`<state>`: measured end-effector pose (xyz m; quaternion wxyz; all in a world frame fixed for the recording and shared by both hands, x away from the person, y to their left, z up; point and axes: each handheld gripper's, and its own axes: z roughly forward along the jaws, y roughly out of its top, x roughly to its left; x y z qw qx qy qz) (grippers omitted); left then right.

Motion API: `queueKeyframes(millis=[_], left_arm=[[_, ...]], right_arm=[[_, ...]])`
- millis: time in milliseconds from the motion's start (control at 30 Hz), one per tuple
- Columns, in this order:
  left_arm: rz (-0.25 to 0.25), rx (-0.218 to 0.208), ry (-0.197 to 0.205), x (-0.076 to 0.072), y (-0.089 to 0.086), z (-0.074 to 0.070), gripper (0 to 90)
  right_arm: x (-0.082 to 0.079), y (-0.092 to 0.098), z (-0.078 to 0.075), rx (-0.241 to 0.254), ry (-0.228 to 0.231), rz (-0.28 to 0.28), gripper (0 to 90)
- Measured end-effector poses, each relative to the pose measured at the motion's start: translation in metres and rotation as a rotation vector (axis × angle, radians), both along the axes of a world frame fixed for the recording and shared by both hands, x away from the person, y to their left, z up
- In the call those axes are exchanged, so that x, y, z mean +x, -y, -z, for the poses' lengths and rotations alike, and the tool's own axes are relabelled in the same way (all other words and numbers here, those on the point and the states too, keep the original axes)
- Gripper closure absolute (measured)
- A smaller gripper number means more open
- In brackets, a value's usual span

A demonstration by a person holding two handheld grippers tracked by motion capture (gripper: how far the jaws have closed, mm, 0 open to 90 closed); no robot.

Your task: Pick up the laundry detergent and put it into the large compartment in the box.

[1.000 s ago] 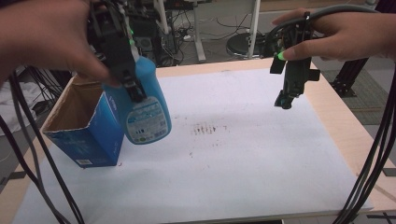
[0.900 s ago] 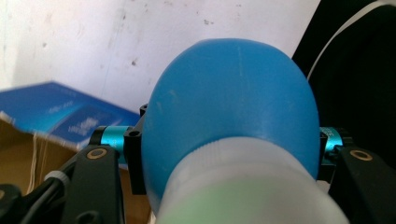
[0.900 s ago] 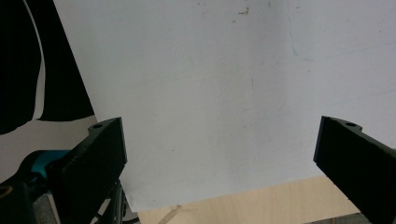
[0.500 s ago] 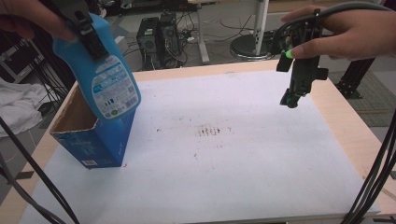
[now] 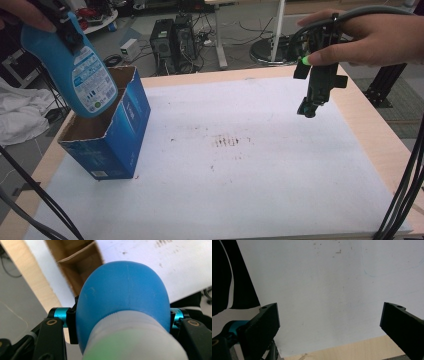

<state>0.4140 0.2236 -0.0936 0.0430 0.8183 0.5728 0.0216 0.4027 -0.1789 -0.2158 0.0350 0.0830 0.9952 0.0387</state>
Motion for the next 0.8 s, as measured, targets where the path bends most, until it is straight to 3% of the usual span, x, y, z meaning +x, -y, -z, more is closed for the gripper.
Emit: queueKeyframes(millis=[133,300,600,800], left_arm=[[-0.054,0.016,0.012,0.004,-0.008,0.006,38.8],[-0.089,0.011,-0.006,0.01,-0.015,0.018,38.8],[-0.092,0.009,-0.048,0.018,-0.022,0.049,38.8],[-0.088,-0.008,-0.089,0.024,-0.03,0.079,38.8]], right_arm=[[0.001,-0.001,0.0,0.003,0.001,-0.005,1.5],[0.003,-0.001,0.001,0.004,0.001,-0.002,1.5],[0.005,-0.002,0.001,0.021,0.009,0.001,1.5],[0.006,-0.004,0.002,0.014,0.008,0.005,1.5]])
